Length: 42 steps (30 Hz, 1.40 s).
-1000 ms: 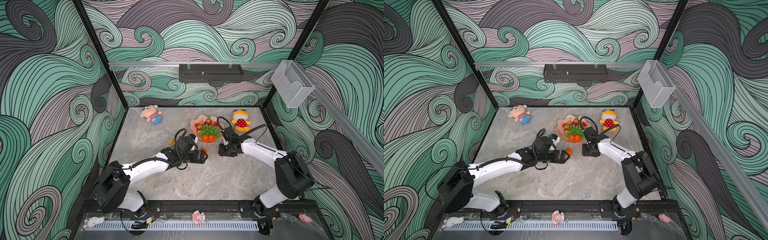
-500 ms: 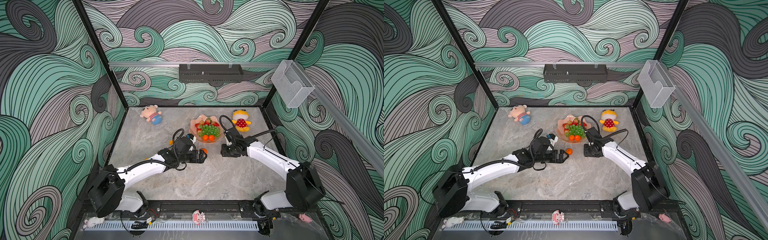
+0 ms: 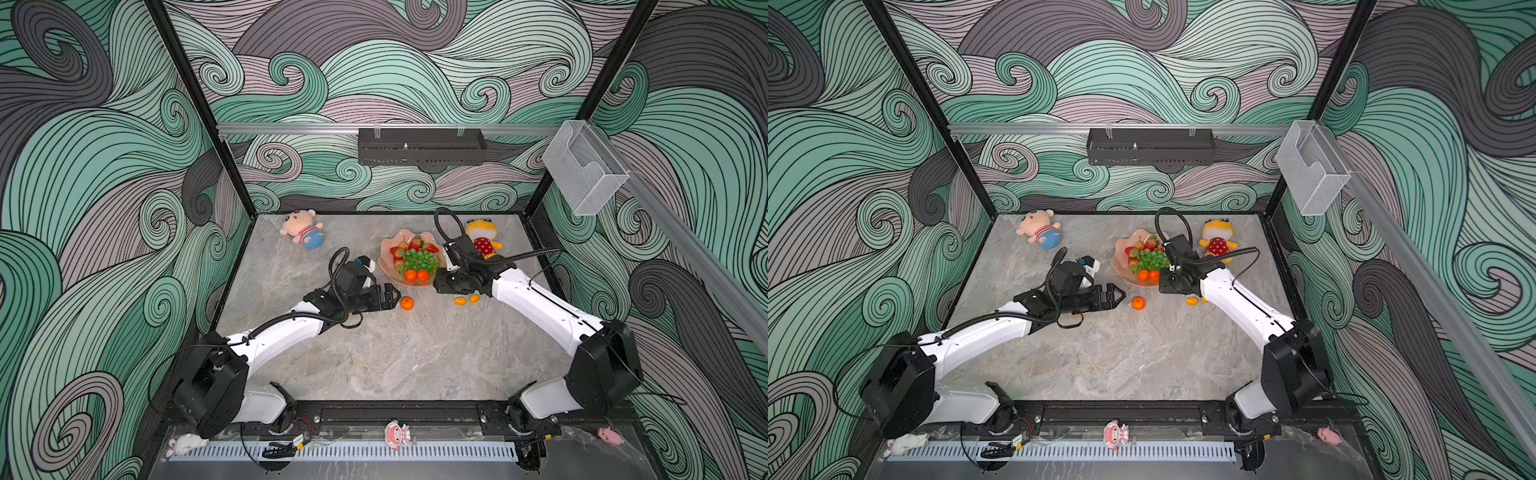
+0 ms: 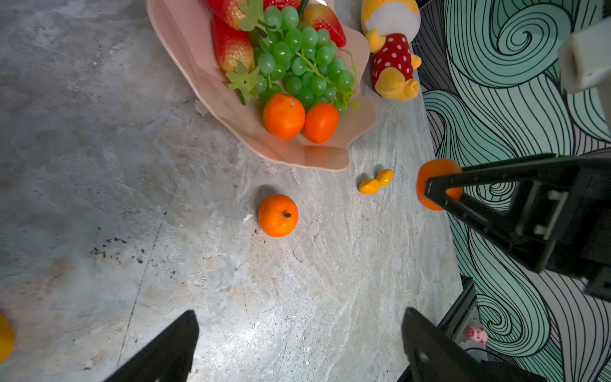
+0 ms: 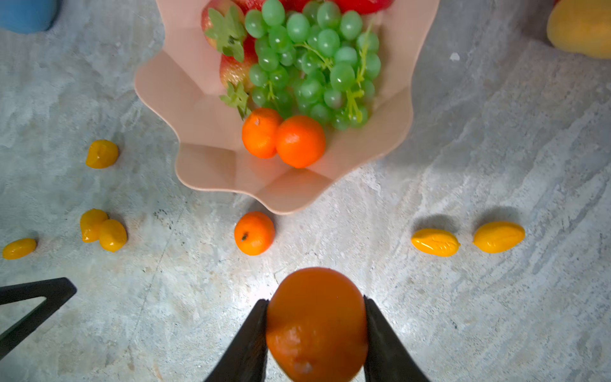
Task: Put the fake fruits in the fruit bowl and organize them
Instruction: 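Lift the tangerine with the right gripper and carry it over the bowl, then lower the held tangerine toward the tangerines in the pink bowl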
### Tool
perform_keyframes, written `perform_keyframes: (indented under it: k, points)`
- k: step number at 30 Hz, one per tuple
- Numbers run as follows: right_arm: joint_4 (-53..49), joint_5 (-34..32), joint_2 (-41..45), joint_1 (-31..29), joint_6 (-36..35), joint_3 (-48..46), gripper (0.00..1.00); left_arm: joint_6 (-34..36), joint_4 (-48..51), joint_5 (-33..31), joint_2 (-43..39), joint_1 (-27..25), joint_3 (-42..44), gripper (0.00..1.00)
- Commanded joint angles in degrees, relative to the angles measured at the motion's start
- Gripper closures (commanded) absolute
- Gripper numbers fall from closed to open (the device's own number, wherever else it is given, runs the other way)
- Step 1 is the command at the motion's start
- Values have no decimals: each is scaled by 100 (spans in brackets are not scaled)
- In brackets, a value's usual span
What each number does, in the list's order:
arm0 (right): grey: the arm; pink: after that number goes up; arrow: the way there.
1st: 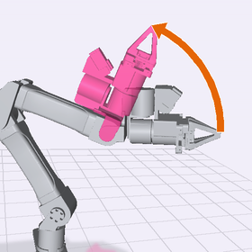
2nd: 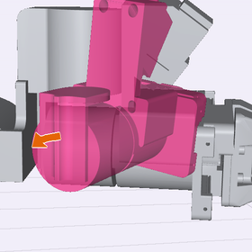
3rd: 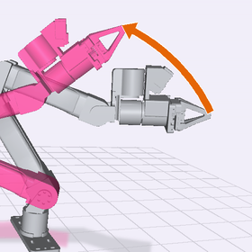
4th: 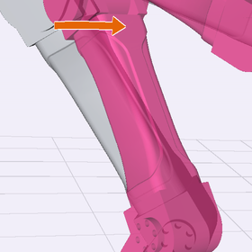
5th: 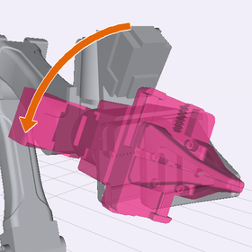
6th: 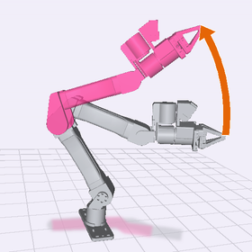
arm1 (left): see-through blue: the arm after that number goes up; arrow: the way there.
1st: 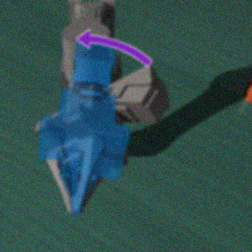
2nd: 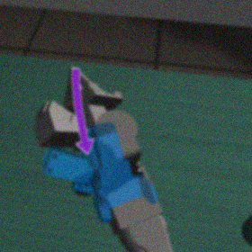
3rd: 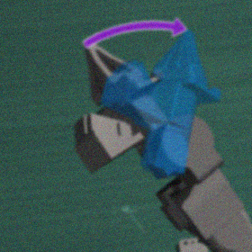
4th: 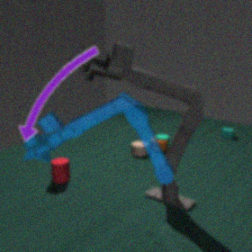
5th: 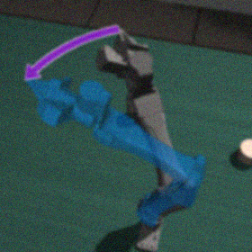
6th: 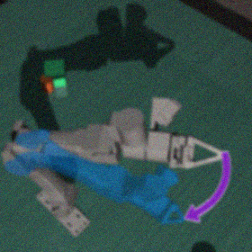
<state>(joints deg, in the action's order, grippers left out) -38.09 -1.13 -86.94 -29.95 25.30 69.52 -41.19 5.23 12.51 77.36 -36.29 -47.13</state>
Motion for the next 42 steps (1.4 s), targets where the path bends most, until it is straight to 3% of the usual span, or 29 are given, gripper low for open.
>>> perform_keyframes:
  k: [1, 17, 28, 42]
  points:
    - [-157, -28, -311, -74, -131, 363, 58, -12, -91, 236, -17, 211, -256, 1]
    - [-513, 130, -2196, -490, -554, 2232, 58, -135, -408, 767, 258, 1044, -205, 1]
    - [-1053, -104, -3508, -555, -1226, 3671, 58, -236, -628, 1070, 219, 1605, 101, 1]
    - [-1342, -273, -4165, -653, -1423, 4324, 55, -269, -664, 1166, -4, 1910, 433, 1]
